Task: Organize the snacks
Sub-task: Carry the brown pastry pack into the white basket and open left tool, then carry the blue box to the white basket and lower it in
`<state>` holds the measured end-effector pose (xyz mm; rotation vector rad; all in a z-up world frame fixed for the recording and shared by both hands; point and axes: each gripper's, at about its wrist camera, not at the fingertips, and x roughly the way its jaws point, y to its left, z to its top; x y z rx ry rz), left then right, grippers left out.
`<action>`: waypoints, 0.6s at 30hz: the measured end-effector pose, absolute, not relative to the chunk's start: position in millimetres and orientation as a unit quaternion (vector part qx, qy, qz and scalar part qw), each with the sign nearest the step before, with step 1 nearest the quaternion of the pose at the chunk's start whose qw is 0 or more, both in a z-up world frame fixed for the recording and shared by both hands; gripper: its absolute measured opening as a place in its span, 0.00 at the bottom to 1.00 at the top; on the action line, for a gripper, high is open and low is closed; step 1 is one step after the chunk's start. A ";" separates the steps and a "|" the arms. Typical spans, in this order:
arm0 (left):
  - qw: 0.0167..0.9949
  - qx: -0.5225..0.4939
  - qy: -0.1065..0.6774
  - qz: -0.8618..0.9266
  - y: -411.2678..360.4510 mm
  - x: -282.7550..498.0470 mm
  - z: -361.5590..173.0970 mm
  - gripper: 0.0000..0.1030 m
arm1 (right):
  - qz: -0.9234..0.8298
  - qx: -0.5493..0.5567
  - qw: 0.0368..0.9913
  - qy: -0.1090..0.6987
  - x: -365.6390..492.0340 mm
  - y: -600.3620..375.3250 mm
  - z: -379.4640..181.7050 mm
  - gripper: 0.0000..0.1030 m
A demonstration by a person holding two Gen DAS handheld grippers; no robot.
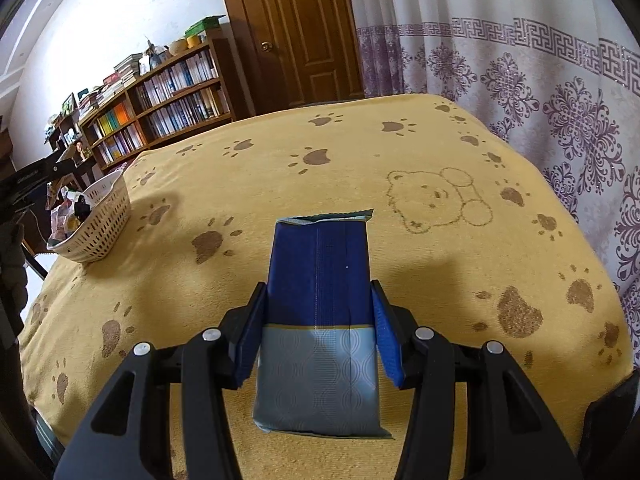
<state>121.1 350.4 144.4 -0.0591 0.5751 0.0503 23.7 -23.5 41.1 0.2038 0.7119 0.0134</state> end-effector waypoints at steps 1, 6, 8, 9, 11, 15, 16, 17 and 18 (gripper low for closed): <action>0.957 -0.029 0.286 0.030 355.6 125.3 143.0 0.64 | 0.008 0.098 0.932 0.348 23.7 -21.1 41.2 0.49; 0.953 -0.027 0.297 0.047 371.8 143.4 134.4 0.69 | 0.012 0.094 0.932 0.349 23.6 -15.1 43.2 0.49; 0.953 -0.031 0.295 0.059 377.7 145.8 131.9 0.84 | 0.013 0.093 0.933 0.348 24.5 -13.8 44.6 0.49; 0.953 -0.033 0.292 0.067 381.2 145.2 131.3 0.86 | 0.014 0.093 0.933 0.348 24.5 -12.6 45.3 0.49; 0.954 -0.048 0.286 0.073 390.0 142.7 131.3 0.89 | 0.016 0.093 0.933 0.349 24.9 -10.9 45.8 0.49; 0.954 -0.072 0.279 0.081 407.4 132.0 132.2 0.89 | 0.021 0.094 0.931 0.352 28.8 -5.8 46.1 0.49; 0.954 -0.080 0.276 0.087 413.4 127.3 133.7 0.89 | 0.023 0.094 0.931 0.353 29.9 -4.4 46.3 0.49; 0.954 -0.085 0.273 0.090 415.9 124.6 135.1 0.90 | 0.027 0.095 0.930 0.354 31.5 -2.0 46.5 0.49; 0.954 -0.094 0.269 0.092 422.1 118.9 136.5 0.90 | 0.029 0.095 0.930 0.355 32.5 -0.6 47.0 0.49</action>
